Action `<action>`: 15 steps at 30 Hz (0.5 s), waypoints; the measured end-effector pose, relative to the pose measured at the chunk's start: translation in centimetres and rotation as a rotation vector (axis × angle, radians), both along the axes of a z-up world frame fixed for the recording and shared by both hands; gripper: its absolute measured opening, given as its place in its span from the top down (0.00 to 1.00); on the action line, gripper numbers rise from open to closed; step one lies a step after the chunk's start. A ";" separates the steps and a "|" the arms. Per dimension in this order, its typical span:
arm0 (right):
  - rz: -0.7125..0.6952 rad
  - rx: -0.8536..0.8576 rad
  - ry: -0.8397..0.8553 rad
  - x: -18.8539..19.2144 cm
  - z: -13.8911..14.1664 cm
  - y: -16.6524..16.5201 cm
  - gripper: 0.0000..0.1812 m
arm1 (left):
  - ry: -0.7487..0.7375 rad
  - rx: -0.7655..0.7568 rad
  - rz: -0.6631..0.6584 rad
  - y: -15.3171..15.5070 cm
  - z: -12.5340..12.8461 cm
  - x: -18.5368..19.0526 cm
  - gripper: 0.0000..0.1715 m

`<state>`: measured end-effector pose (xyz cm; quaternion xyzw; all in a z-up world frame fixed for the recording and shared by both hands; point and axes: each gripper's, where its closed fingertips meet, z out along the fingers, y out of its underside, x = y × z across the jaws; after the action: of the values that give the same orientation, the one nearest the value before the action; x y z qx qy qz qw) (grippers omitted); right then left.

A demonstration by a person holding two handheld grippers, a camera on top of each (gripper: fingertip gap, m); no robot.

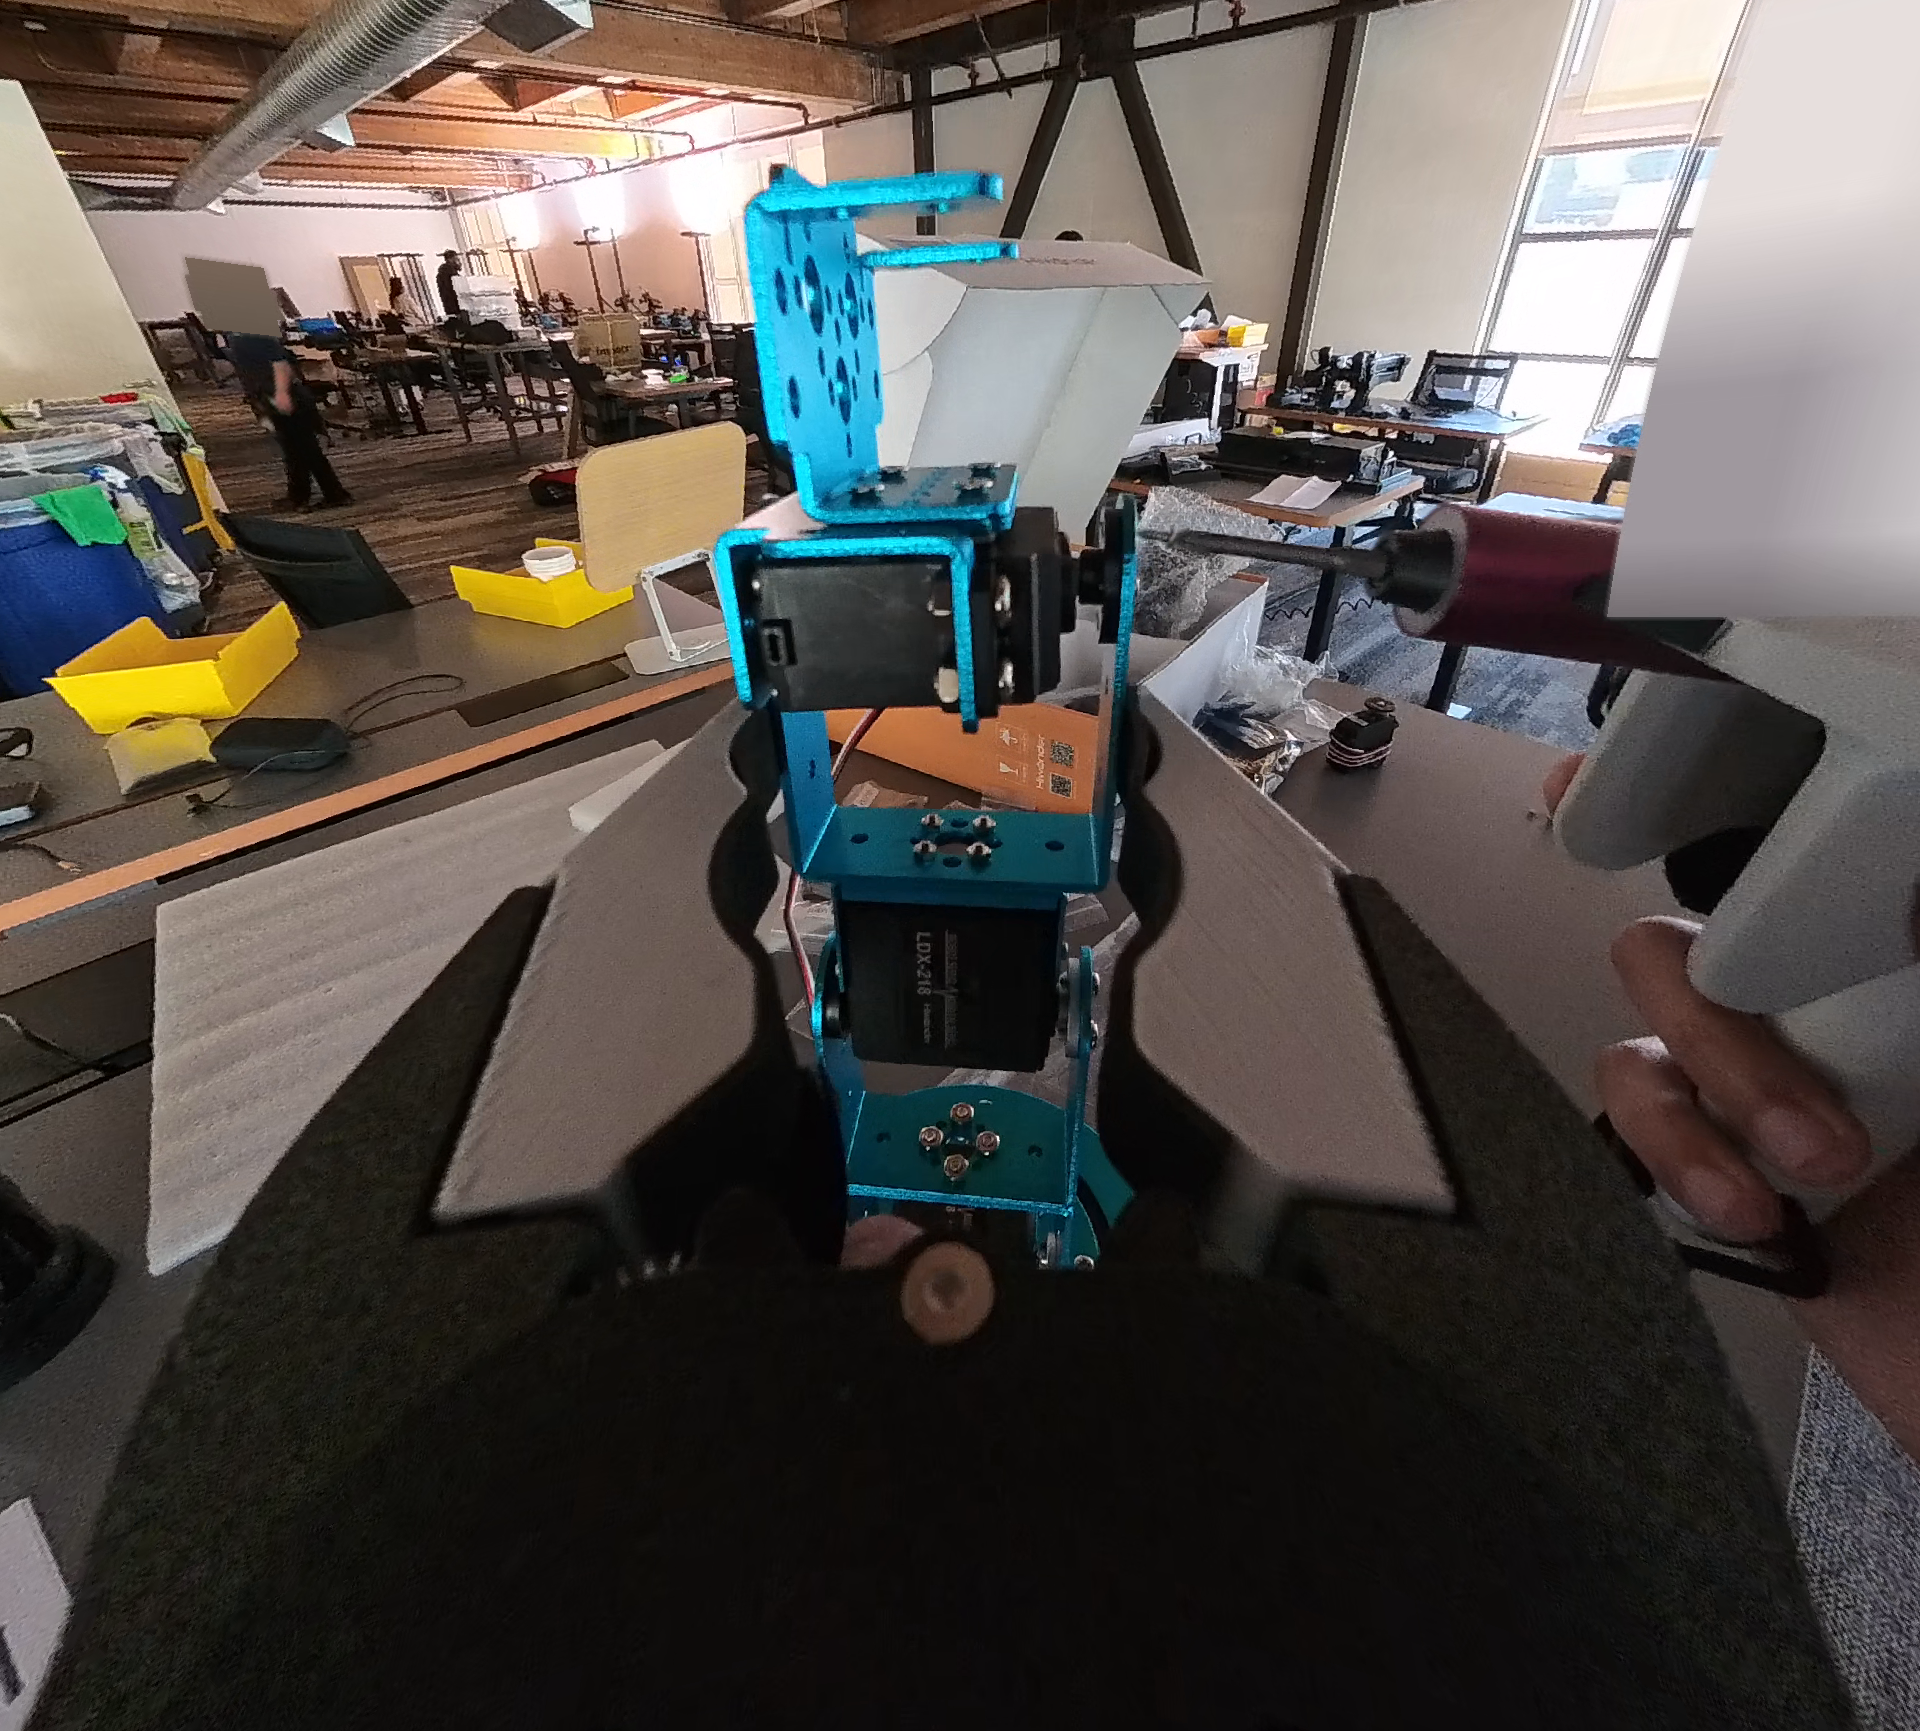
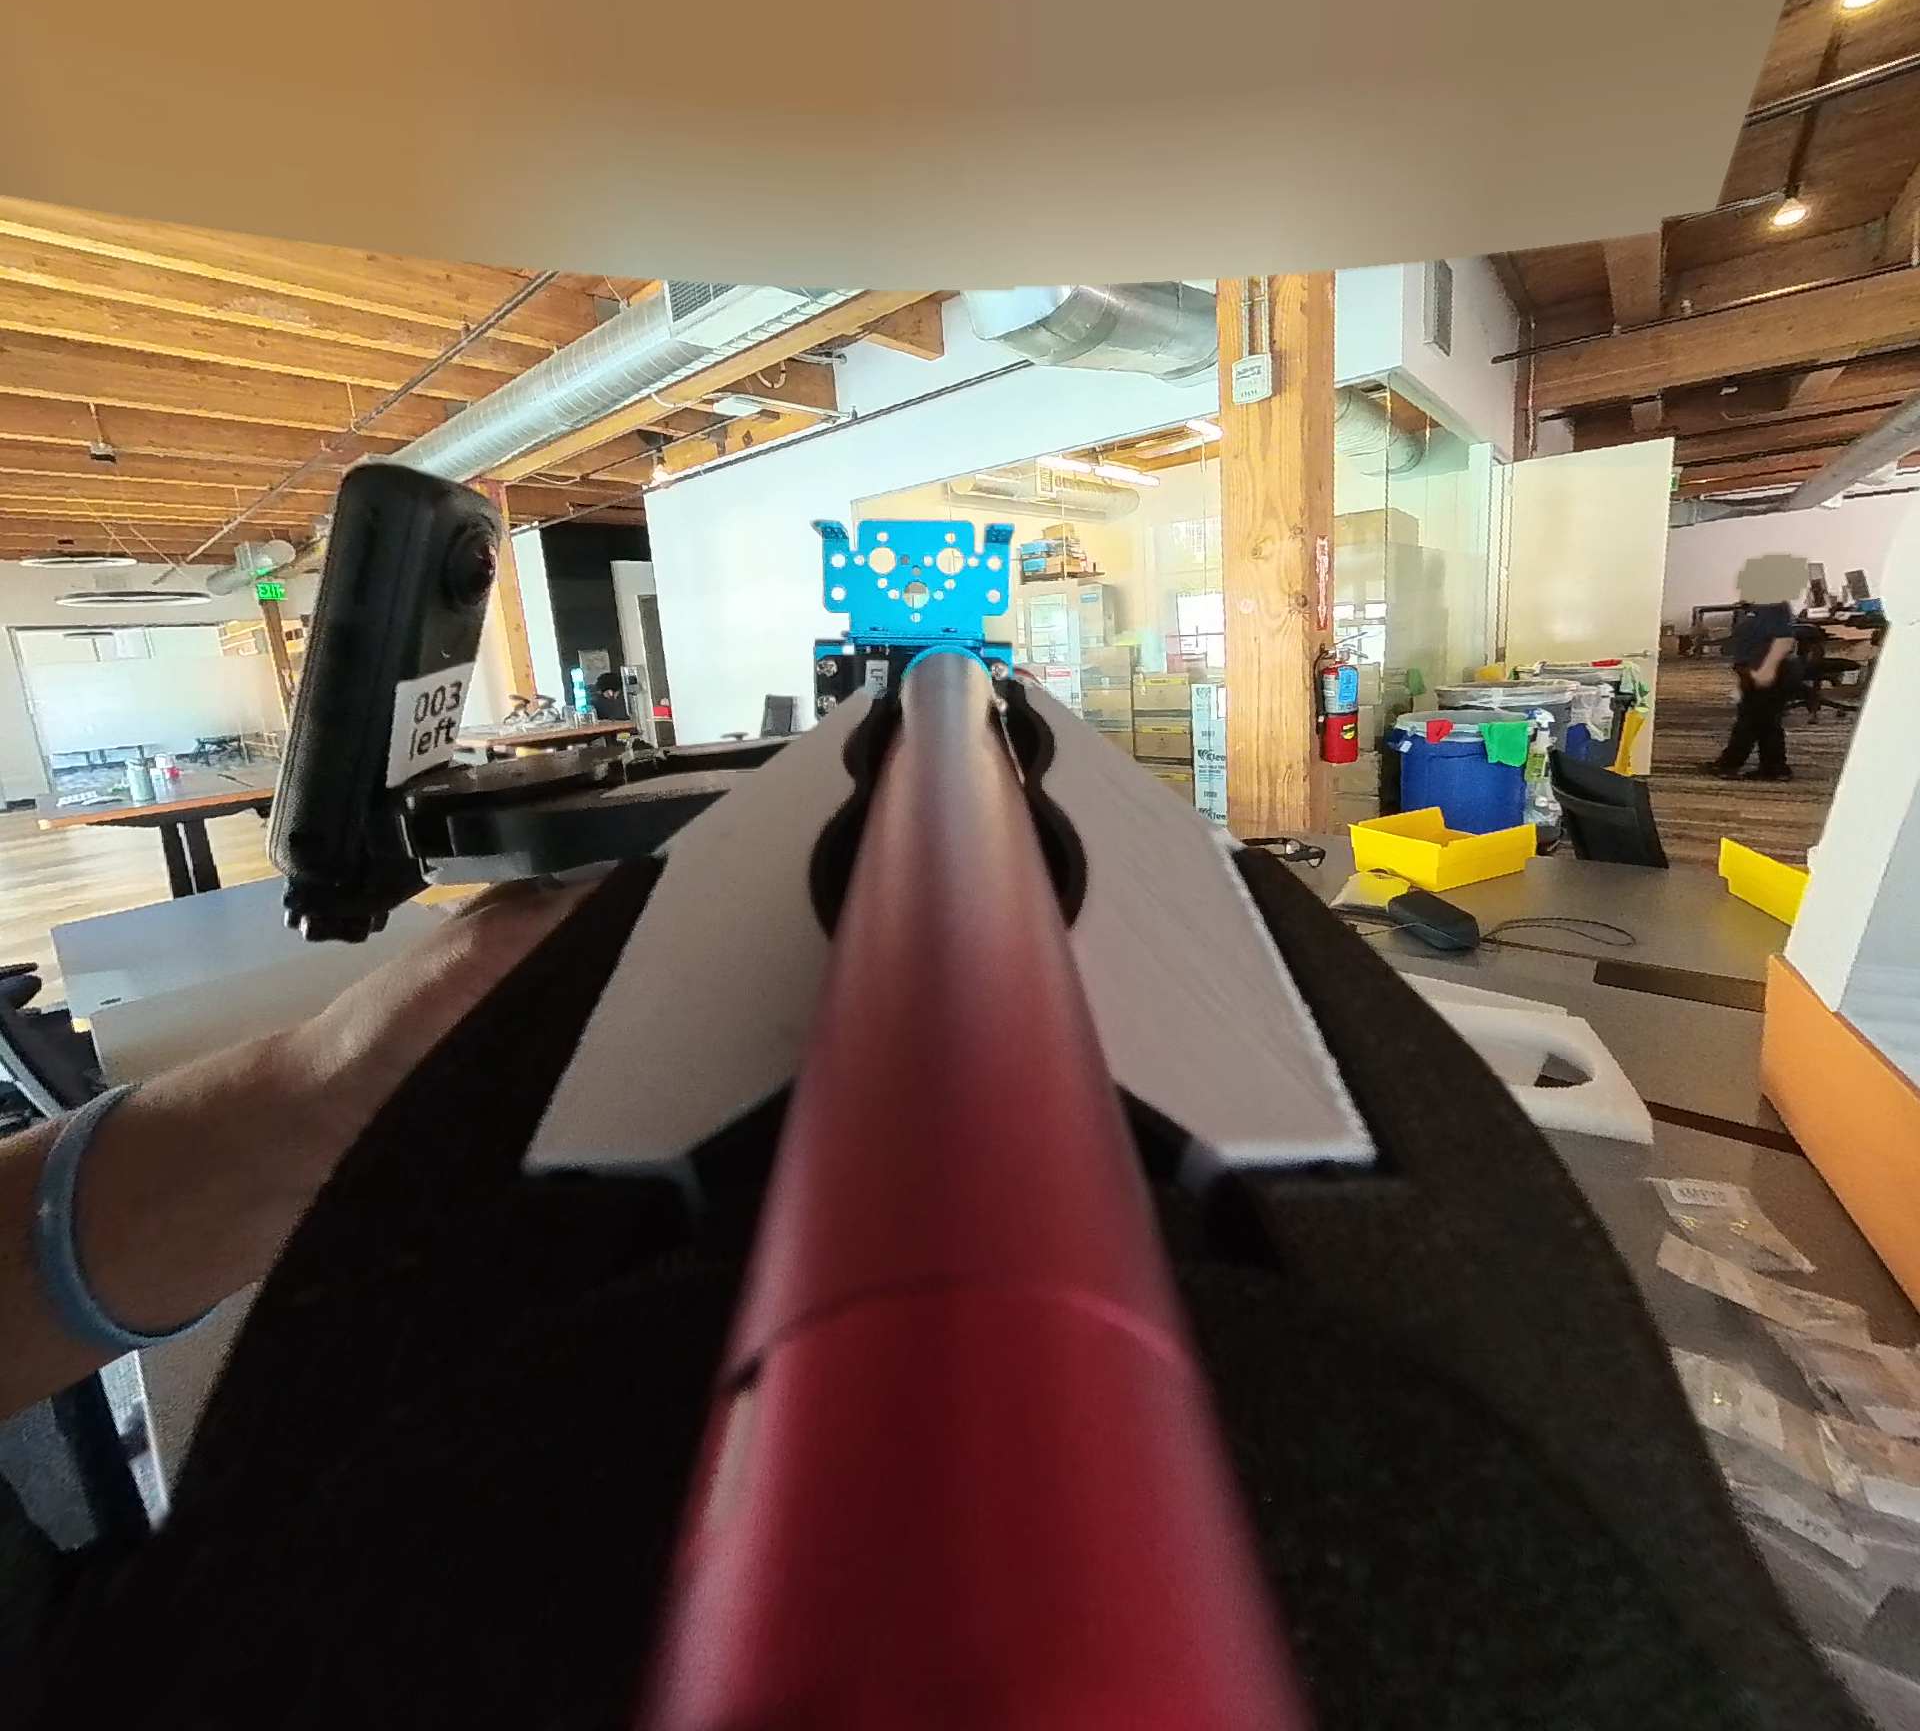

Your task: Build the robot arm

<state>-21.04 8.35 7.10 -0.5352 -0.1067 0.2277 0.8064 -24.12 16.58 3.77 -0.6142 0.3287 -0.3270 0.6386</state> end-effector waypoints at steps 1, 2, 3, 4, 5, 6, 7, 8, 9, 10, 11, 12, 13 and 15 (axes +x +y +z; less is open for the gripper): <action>0.002 0.001 -0.003 0.0 0.0 0.0 0.88 | 0.002 0.000 0.001 0.0 0.0 0.0 0.62; -0.002 0.005 -0.001 0.0 0.1 0.0 0.88 | 0.004 0.001 0.002 0.0 0.0 0.0 0.62; -0.001 0.008 -0.001 0.0 0.2 0.0 0.88 | 0.004 0.002 0.003 0.0 0.0 0.0 0.62; 0.000 0.006 -0.003 0.0 0.2 0.0 0.88 | 0.004 0.003 0.003 0.0 0.0 0.0 0.62; -0.005 0.003 -0.006 0.0 0.1 0.1 0.88 | 0.006 0.003 0.004 0.0 0.0 -0.1 0.62; -0.005 0.001 -0.011 0.0 0.1 0.1 0.88 | 0.007 0.004 0.004 0.0 -0.1 -0.1 0.62; -0.004 0.002 -0.012 0.0 0.0 0.1 0.88 | 0.007 0.006 0.004 0.0 -0.1 -0.1 0.62; -0.003 0.003 -0.011 0.0 0.0 0.1 0.88 | 0.007 0.007 0.004 0.0 -0.1 -0.1 0.62; 0.000 0.000 -0.010 0.0 0.0 0.1 0.88 | 0.007 0.006 0.005 0.0 -0.1 -0.1 0.62; 0.002 -0.001 -0.010 0.0 0.0 0.1 0.88 | 0.008 0.006 0.006 0.0 -0.1 -0.1 0.62; -0.003 -0.003 -0.012 0.1 0.0 0.1 0.88 | 0.008 0.007 0.007 0.0 -0.1 -0.1 0.62; -0.004 -0.004 -0.016 0.1 -0.1 0.2 0.88 | 0.010 0.008 0.007 0.0 -0.1 -0.1 0.62; -0.003 -0.005 -0.019 0.0 -0.1 0.2 0.88 | 0.012 0.008 0.007 0.0 -0.1 -0.1 0.62; -0.002 -0.004 -0.017 0.0 -0.1 0.2 0.88 | 0.010 0.009 0.008 0.0 -0.1 -0.1 0.62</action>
<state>-21.04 8.55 7.02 -0.5388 -0.1125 0.2224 0.8047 -24.19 16.58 3.69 -0.6142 0.3309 -0.3200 0.6410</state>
